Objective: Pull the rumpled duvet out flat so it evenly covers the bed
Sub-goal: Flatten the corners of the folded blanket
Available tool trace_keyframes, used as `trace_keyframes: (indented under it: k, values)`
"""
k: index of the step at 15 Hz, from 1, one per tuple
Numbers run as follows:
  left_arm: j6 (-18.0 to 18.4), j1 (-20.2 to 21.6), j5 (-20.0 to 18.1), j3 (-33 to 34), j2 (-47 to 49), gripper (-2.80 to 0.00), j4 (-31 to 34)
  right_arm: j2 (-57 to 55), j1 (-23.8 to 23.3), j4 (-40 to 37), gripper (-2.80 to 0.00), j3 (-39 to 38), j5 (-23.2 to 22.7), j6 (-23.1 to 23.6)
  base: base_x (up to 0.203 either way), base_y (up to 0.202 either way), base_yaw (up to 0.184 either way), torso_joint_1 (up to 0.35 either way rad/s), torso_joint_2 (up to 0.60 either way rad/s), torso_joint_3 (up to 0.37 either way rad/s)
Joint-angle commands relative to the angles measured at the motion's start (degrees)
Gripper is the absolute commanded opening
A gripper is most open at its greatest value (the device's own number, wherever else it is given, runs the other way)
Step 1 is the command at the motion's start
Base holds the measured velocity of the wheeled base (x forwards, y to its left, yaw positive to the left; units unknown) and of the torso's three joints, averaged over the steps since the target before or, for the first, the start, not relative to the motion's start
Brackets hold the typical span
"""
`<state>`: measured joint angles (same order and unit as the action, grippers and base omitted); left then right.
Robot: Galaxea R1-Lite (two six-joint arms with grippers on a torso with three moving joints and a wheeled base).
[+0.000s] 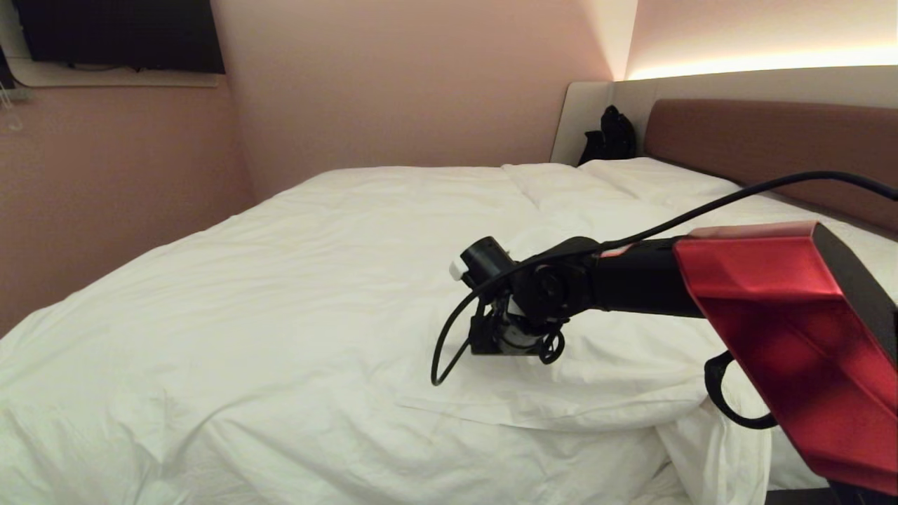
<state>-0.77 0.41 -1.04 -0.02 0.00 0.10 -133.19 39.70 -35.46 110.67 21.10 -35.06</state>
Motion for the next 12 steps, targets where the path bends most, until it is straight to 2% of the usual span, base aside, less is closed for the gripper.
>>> trace_keyframes:
  k: [1, 12]
  values:
    - [0.0, 0.0, 0.0, -0.1, 0.0, -2.80, 0.0, -1.4, 0.2, 1.3, 0.00, 0.0, 0.2, 0.1, 0.000, 0.000, 0.000, 0.000, 0.00, 0.000]
    - [0.0, 0.0, 0.0, 0.0, 0.0, -2.80, 0.0, -4.4, 1.9, 1.8, 0.00, 0.0, 0.3, 0.7, 0.000, 0.000, 0.000, 0.000, 0.00, 0.000]
